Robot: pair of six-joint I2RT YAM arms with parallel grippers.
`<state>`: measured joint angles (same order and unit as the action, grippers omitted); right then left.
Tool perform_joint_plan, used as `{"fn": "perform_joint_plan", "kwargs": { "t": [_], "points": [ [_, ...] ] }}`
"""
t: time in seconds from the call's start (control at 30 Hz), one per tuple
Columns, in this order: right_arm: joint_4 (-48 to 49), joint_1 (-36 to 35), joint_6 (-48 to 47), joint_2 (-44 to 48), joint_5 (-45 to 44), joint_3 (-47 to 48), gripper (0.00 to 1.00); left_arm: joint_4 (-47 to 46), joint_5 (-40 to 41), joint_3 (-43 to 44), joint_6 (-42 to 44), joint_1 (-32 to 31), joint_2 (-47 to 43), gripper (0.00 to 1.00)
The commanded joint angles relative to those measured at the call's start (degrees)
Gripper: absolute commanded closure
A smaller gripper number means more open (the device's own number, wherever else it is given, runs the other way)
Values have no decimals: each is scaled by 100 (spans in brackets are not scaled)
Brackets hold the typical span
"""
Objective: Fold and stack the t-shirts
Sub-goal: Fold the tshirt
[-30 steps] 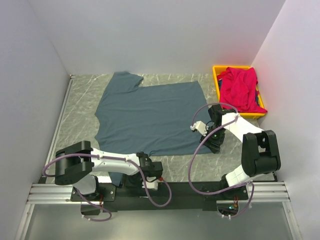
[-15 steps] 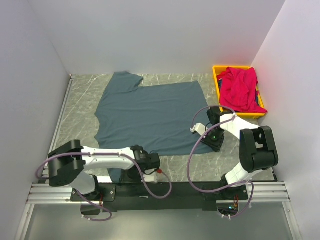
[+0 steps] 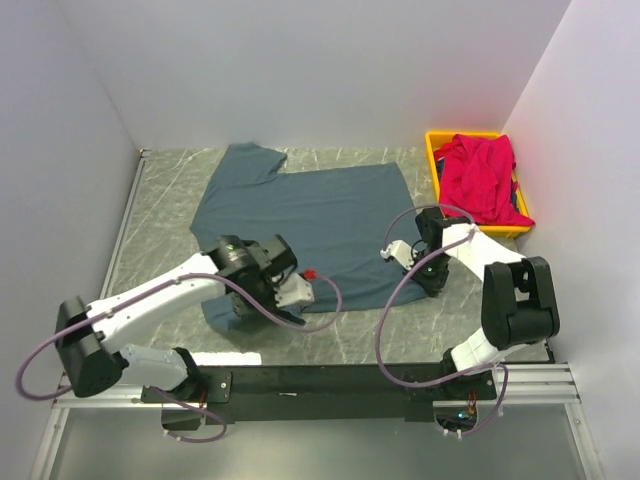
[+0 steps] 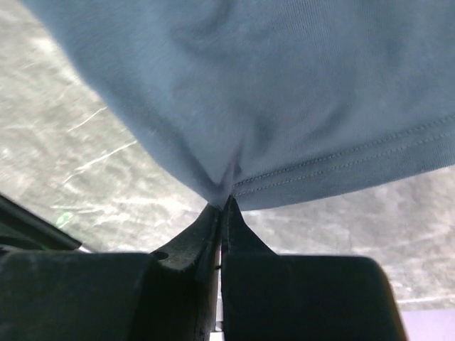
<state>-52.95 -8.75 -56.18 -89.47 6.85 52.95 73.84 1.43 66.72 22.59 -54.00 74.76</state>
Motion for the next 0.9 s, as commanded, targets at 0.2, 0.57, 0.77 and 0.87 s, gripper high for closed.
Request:
{"fn": "perform_joint_plan", "kwargs": {
  "t": [0.2, 0.57, 0.77, 0.87],
  "points": [
    [-752, 76, 37, 405, 247, 1076, 100, 482, 112, 1044, 1535, 1530, -217, 100],
    [-963, 155, 20, -509, 273, 2289, 100, -177, 217, 2064, 2961, 2657, 451, 100],
    [-1103, 207, 11, -1019, 220, 2957, 100, -475, -2, 2469, 3479, 3158, 908, 100],
    [-1139, 251, 2, -1221, 211, 3212, 100, -774, -20, 2495, 3822, 3334, 996, 100]
  ]
}}
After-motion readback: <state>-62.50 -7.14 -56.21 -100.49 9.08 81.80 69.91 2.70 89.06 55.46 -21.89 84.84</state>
